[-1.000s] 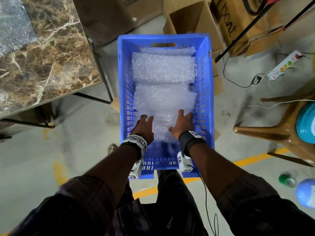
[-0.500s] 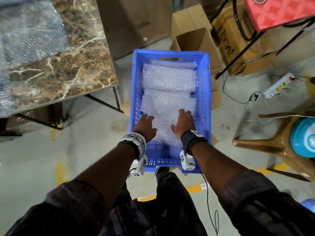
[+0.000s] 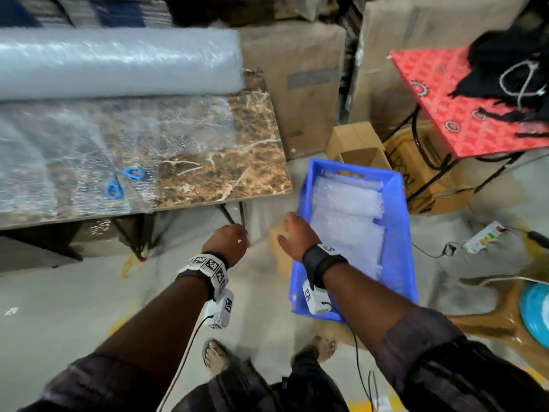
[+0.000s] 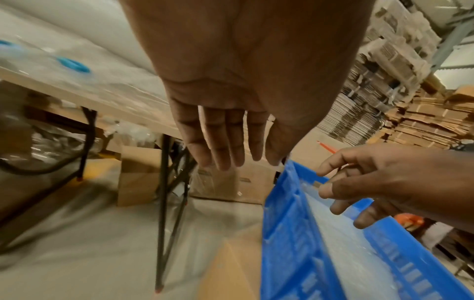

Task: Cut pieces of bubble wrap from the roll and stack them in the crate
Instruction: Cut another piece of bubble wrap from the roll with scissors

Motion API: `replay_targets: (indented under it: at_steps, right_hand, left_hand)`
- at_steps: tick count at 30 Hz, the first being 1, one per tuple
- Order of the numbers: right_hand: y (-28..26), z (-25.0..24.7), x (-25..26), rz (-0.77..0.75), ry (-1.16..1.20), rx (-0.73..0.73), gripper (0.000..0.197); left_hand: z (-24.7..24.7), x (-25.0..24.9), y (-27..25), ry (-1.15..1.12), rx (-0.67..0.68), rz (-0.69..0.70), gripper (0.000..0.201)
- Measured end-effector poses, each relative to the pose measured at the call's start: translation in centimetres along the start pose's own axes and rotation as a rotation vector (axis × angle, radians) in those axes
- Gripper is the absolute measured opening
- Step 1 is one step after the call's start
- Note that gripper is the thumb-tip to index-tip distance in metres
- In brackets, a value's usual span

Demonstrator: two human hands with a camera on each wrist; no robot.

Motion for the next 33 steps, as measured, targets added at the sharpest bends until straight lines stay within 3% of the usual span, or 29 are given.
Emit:
replay_targets:
  at_steps: [5, 10, 14, 17, 23, 33]
  right_hand:
    - [0.2, 6.7, 11.5, -0.153, 0.001, 0.040, 0.010]
    - [0.8, 11.5, 21.5, -0.328, -0.095, 0.181, 0.012]
    - [2.3, 13.1, 26.8, -0.379, -0.156, 0.198, 0.013]
    - [3.6, 13.6, 30.0, -0.404, -0.140, 0.175, 0.010]
    - [7.5, 14.3, 33.0, -0.397, -0.079, 0.136, 0.021]
    - [18.4, 13.9, 36.2, -0.334, -0.114, 0.129, 0.007]
  left_hand:
    - [-6.2, 11.4, -4.3, -0.018, -0.096, -0.134, 0.018]
    - [-11.6, 20.4, -8.2, -0.084, -0.198, -0.249, 0.021]
    - [-14.2, 25.2, -10.1, -0.178, -0.279, -0.281, 0.023]
    - [-16.0, 27.2, -10.3, -0.198, -0.302, -0.285, 0.021]
    - [-18.6, 28.8, -7.4, -0.194, -0.336, -0.241, 0.021]
    - [-20.1, 28.6, 2.5, -0.171, -0.211, -0.297, 0.029]
Point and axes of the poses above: each hand's wrist, its own y-axis towards the middle knuckle, its own z-axis out of the palm, x = y × z, the point moved 3 cm from there along y, towards the middle knuckle, and after that the axes turned 2 degrees about x, right-handed, at the moved point
